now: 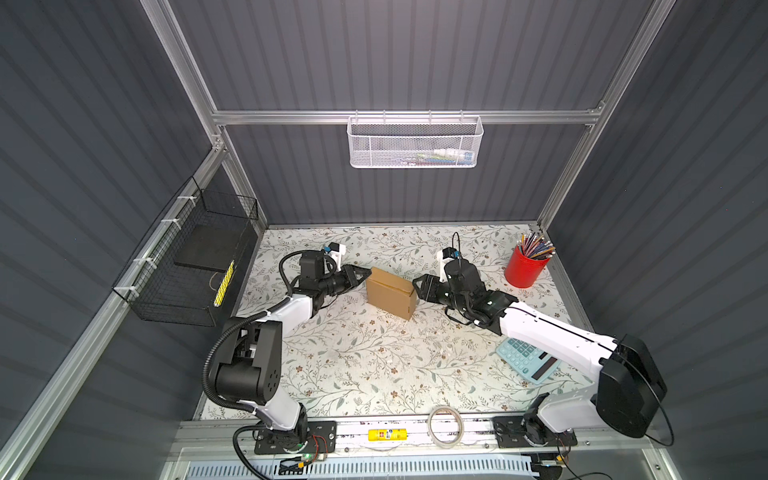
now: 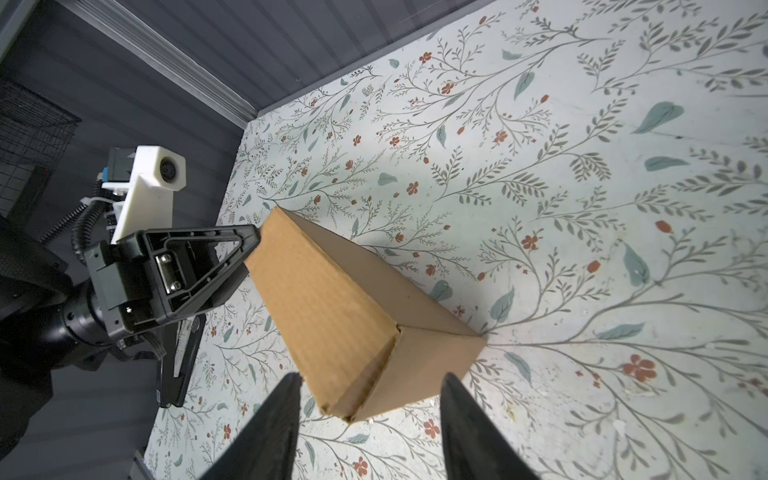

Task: Fold the paper box

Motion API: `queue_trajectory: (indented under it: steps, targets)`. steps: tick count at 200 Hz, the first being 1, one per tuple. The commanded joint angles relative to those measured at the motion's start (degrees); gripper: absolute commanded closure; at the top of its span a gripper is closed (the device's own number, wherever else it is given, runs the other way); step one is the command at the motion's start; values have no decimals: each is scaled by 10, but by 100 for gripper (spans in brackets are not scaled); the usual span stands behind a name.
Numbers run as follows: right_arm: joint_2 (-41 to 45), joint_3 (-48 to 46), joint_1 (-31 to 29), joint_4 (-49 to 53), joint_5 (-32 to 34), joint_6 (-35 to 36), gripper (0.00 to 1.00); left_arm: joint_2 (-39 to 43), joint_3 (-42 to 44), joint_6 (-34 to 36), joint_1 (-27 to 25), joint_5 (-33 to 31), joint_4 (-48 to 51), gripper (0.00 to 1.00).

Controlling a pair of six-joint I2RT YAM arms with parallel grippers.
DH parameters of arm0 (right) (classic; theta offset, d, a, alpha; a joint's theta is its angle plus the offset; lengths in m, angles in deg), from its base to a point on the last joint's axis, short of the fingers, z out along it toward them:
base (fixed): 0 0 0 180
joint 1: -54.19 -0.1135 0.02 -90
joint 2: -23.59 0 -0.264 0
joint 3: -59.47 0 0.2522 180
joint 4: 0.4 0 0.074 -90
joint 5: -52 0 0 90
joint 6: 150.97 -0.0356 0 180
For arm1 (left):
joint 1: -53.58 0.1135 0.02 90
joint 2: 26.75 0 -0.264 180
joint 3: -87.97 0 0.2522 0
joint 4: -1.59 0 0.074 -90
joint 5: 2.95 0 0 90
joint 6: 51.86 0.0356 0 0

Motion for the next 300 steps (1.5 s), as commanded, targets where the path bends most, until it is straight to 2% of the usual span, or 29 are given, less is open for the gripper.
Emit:
queue_trajectory:
  steps: [1,80,198,300]
  targets:
    - [-12,-5,1,-46,-16,-38,47,-10,23,10,-3,-17,56,74]
    - [-48,-17,-1,-82,-51,-75,55,-15,23,8,-3,-15,53,74]
    - [-4,-59,-1,-68,-5,-74,55,-22,26,-1,-8,-14,38,74]
    - [-42,-51,-1,-91,-33,-79,56,-25,18,5,-10,-13,47,74]
